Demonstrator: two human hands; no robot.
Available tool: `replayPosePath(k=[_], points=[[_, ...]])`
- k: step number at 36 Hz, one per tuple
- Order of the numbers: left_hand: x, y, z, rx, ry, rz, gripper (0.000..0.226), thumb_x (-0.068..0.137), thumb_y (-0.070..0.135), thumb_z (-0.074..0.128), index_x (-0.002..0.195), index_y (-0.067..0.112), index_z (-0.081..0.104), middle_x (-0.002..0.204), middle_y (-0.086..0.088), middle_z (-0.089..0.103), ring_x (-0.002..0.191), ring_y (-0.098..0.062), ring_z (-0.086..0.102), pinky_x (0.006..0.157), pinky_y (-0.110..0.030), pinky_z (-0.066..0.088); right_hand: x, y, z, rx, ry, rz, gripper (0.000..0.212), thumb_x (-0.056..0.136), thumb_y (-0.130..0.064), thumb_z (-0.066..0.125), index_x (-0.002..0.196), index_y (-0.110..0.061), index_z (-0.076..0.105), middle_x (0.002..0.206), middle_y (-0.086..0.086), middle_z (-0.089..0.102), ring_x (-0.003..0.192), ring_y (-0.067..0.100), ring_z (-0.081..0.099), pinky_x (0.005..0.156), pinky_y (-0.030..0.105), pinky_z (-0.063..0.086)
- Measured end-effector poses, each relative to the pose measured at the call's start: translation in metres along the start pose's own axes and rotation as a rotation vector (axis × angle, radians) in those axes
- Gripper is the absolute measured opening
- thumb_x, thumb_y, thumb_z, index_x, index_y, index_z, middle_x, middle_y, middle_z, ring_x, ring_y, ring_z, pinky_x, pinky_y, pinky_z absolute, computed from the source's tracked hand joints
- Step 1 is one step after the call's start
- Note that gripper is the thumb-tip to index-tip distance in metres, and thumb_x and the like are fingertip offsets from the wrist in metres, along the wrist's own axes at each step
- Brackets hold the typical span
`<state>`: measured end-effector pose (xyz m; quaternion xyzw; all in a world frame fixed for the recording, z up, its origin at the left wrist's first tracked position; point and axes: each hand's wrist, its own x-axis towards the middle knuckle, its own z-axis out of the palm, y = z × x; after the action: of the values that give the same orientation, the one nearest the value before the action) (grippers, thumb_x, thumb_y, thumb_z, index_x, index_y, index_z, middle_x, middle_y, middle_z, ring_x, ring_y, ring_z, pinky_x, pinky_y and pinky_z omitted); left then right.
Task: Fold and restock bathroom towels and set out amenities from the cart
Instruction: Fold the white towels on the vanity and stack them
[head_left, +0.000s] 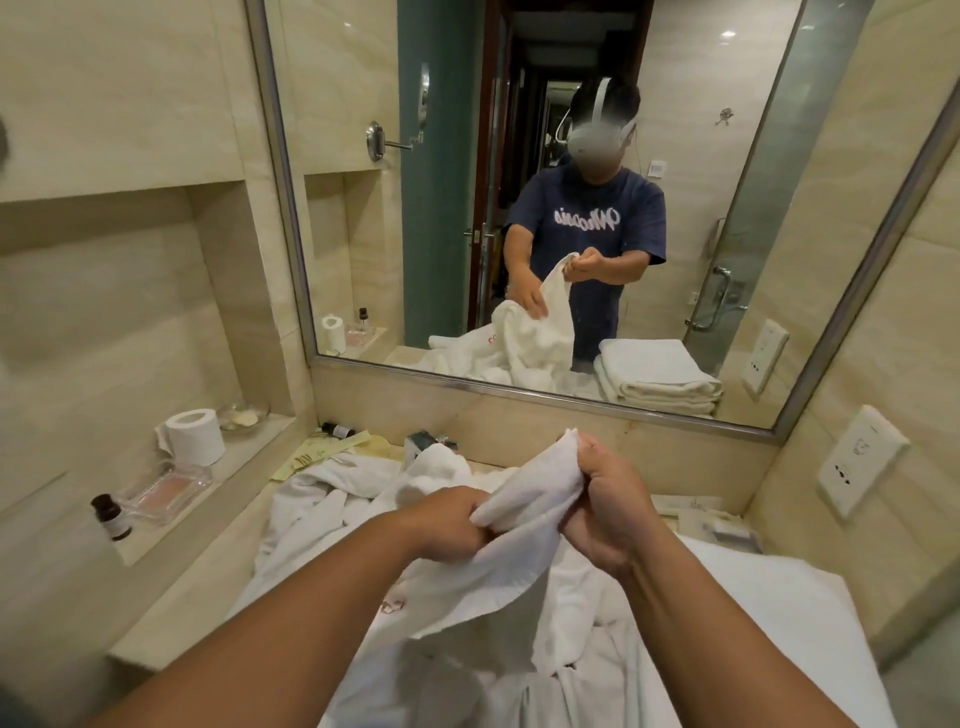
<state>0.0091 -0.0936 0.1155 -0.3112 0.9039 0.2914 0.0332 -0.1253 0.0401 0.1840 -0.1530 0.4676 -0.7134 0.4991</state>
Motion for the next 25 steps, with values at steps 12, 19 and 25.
replayPosePath(k=[12,19,25], points=[[-0.039,-0.030,0.008,0.135,0.152,-0.037,0.036,0.084,0.050,0.067,0.108,0.026,0.056,0.112,-0.001,0.062,0.093,-0.018,0.059,0.075,-0.034,0.049,-0.095,0.009,0.033,0.155,0.036,-0.139,0.035,0.108,-0.023,0.047,0.073,-0.014,0.048,0.061,0.005,0.047,0.050,0.014,0.055,0.050,0.029,0.052],[-0.101,-0.062,0.003,0.358,0.332,-0.147,0.034,0.090,0.059,0.049,0.109,0.034,0.060,0.115,0.005,0.063,0.112,-0.024,0.056,0.087,-0.041,0.038,-0.151,0.042,0.052,0.166,0.074,-0.186,0.037,0.105,-0.020,0.047,0.068,-0.019,0.042,0.067,0.002,0.034,0.056,0.013,0.042,0.056,0.027,0.047],[-0.142,-0.072,0.003,-0.049,0.513,-0.169,0.014,0.096,0.040,0.058,0.087,0.030,0.063,0.090,0.007,0.064,0.091,-0.023,0.057,0.083,-0.038,0.034,-0.196,0.051,0.061,-0.340,0.222,-0.172,0.035,0.092,-0.041,0.071,0.081,-0.007,0.068,0.074,0.020,0.059,0.075,0.017,0.064,0.072,0.042,0.054]])
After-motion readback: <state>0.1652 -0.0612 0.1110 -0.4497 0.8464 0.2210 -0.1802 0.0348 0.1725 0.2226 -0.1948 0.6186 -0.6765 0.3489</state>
